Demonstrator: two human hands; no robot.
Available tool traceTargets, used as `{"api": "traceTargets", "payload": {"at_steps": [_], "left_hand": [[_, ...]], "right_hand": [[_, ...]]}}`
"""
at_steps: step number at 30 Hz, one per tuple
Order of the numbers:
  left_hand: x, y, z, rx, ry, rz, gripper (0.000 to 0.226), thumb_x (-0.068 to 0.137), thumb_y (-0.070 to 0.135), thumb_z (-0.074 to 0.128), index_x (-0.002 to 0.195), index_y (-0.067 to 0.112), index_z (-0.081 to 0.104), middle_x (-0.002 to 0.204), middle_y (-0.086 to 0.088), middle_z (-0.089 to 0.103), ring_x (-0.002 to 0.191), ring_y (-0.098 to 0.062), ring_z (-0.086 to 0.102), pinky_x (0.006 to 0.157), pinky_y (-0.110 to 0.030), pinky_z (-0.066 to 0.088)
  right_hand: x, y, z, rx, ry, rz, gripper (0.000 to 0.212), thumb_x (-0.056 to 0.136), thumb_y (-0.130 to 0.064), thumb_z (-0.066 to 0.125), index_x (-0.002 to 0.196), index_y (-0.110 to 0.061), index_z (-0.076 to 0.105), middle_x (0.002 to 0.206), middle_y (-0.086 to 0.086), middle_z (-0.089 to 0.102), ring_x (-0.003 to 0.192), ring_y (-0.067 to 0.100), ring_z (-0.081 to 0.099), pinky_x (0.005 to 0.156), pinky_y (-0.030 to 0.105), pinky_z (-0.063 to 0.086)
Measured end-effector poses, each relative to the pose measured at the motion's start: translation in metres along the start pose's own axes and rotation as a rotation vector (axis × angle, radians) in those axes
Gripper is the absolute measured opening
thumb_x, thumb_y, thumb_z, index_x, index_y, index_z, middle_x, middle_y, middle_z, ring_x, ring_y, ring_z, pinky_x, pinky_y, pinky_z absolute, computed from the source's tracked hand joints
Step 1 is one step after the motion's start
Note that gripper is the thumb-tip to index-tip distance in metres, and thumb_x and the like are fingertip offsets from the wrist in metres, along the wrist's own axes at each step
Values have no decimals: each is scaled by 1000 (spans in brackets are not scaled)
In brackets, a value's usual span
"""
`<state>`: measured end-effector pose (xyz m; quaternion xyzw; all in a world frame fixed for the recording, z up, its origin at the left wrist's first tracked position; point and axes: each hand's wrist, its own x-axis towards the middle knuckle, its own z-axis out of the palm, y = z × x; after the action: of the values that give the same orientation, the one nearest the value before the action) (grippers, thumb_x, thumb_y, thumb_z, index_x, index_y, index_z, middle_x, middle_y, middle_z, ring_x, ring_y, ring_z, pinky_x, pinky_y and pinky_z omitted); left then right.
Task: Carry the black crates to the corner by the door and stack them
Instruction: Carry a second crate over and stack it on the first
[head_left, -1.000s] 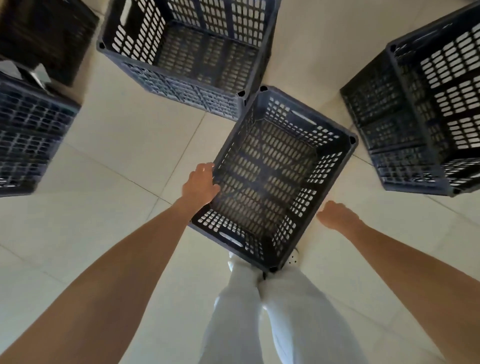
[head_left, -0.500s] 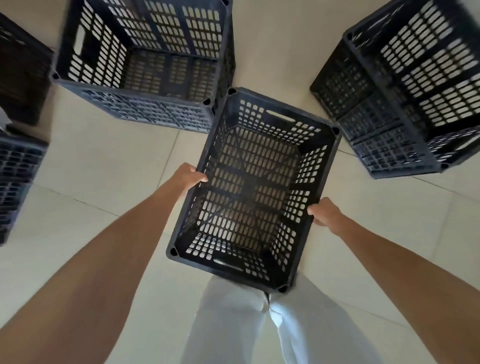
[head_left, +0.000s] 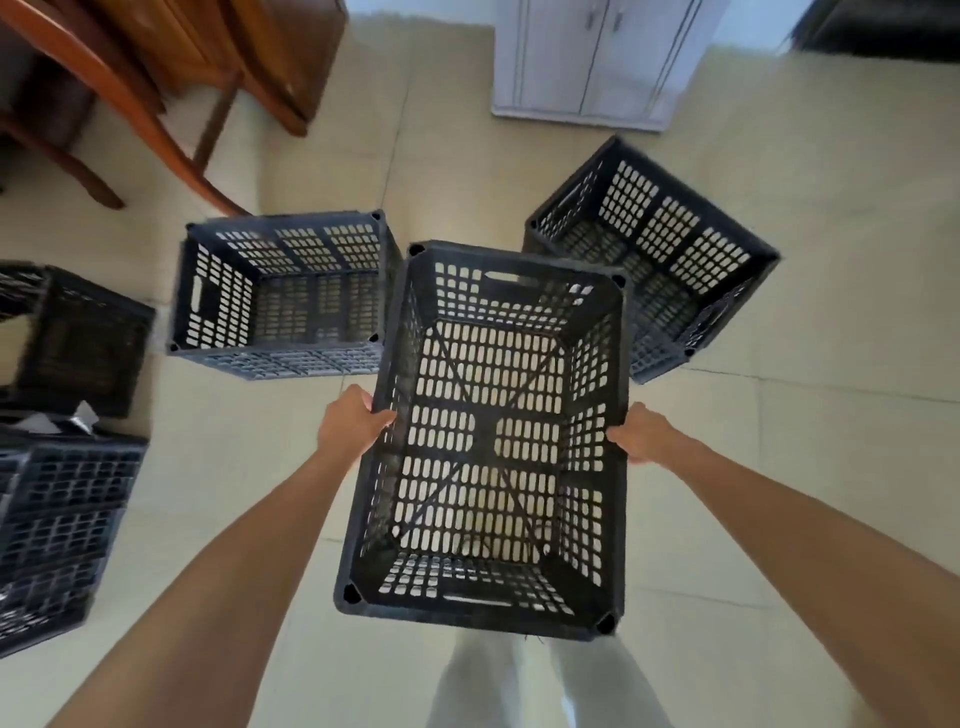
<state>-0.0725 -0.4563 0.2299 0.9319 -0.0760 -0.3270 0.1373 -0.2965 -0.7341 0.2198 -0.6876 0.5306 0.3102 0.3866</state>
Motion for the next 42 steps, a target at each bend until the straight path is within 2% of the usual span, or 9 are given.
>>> {"api": "traceTargets", "payload": {"at_steps": [2, 6, 9, 16, 21, 27, 30, 35, 42], "left_hand": [[-23, 26, -25, 64, 12, 78, 31, 90, 28, 66, 106, 3, 57, 103, -17, 66, 95, -31, 60, 80, -37, 47], [-66, 89, -69, 173, -2, 251, 26, 89, 29, 68, 97, 6, 61, 86, -10, 65, 83, -31, 62, 74, -38, 51], [-92, 135, -88, 240, 7, 344, 25, 88, 30, 67, 83, 11, 53, 75, -4, 59, 72, -25, 58, 66, -34, 47], [-135, 249, -86, 305, -50, 610, 20, 89, 32, 63, 86, 12, 59, 82, -6, 67, 75, -22, 65, 71, -37, 57], [-172, 351, -56, 350, -57, 746, 20, 84, 35, 63, 83, 15, 61, 76, -1, 66, 69, -19, 66, 64, -33, 55], [-218, 479, 9, 399, -88, 873, 22, 83, 38, 63, 83, 16, 62, 81, -3, 66, 81, -25, 65, 79, -37, 56], [-235, 531, 37, 412, -84, 910, 22, 84, 39, 62, 82, 17, 59, 75, 1, 61, 75, -20, 60, 69, -32, 49], [-254, 614, 87, 359, -104, 963, 29, 87, 31, 64, 66, 24, 45, 64, 6, 51, 61, -7, 48, 53, -23, 32], [-250, 741, 135, 447, -177, 1052, 28, 87, 33, 64, 66, 25, 47, 65, 7, 55, 61, -7, 52, 52, -22, 35]], "right_hand": [[-34, 4, -31, -45, 16, -40, 34, 94, -21, 52, 118, 3, 49, 112, 19, 59, 91, 30, 60, 64, 31, 51], [-96, 22, -85, -66, 102, -61, 30, 92, -14, 52, 111, 6, 62, 101, 22, 66, 97, 36, 66, 80, 38, 53], [-138, 40, -120, -92, 176, -53, 20, 93, -15, 49, 100, 0, 61, 102, 21, 64, 102, 37, 65, 68, 31, 49], [-195, 115, -185, -113, 381, 37, 35, 97, -14, 43, 124, 4, 55, 123, 18, 59, 109, 31, 60, 79, 29, 45], [-206, 189, -237, -136, 420, 101, 29, 97, -11, 44, 114, 4, 62, 118, 17, 62, 103, 30, 63, 73, 28, 43], [-192, 289, -313, -122, 436, 182, 29, 96, -13, 44, 109, 2, 66, 107, 15, 66, 89, 28, 62, 71, 28, 45], [-183, 332, -350, -66, 485, 205, 28, 95, -15, 47, 107, 2, 66, 95, 12, 62, 78, 24, 54, 69, 27, 44], [-166, 396, -411, 3, 552, 209, 26, 94, -13, 48, 105, 3, 66, 94, 11, 62, 87, 27, 63, 79, 32, 54], [-118, 458, -497, 46, 568, 252, 26, 94, -24, 57, 107, -2, 64, 88, 5, 60, 84, 21, 63, 71, 29, 50]]}}
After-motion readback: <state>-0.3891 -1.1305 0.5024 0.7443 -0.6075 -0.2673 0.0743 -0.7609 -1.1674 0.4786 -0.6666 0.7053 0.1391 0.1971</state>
